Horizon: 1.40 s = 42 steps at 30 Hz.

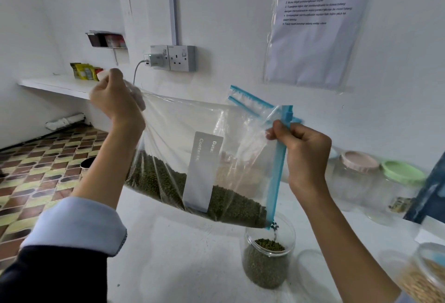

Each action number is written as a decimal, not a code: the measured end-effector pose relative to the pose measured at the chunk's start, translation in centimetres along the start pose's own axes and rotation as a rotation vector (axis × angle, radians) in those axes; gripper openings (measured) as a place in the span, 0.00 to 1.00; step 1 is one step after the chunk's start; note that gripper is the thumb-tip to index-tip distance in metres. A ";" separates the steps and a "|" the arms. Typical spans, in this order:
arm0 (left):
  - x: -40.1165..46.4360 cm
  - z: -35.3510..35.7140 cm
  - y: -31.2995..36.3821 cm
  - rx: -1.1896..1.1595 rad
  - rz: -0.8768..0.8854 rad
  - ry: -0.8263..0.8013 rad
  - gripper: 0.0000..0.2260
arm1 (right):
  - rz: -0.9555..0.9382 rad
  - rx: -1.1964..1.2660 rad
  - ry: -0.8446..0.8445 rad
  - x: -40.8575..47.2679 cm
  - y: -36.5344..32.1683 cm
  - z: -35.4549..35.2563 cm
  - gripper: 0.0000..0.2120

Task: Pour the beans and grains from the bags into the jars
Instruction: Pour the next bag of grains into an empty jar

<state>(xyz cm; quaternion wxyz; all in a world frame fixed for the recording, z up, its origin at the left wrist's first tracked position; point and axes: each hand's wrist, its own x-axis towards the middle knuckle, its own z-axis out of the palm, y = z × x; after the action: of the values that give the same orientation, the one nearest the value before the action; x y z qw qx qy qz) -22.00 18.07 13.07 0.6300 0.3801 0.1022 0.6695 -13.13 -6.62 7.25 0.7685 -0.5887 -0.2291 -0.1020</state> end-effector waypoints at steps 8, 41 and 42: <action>0.9 0.5 0.6 -0.019 0.040 0.005 0.21 | 0.024 0.036 0.041 0.8 -0.3 0.4 0.09; -0.5 1.0 1.6 -0.047 0.034 -0.029 0.23 | 0.036 -0.025 -0.073 1.2 -0.7 -1.2 0.07; -0.6 1.0 1.6 -0.051 0.034 -0.033 0.23 | 0.026 -0.037 -0.062 1.3 -0.7 -1.2 0.07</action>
<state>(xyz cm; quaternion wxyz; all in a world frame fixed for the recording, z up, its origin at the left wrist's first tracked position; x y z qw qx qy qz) -22.60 16.91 14.50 0.6295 0.3765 0.0683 0.6762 -12.02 -7.83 8.25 0.7513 -0.6085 -0.2433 -0.0780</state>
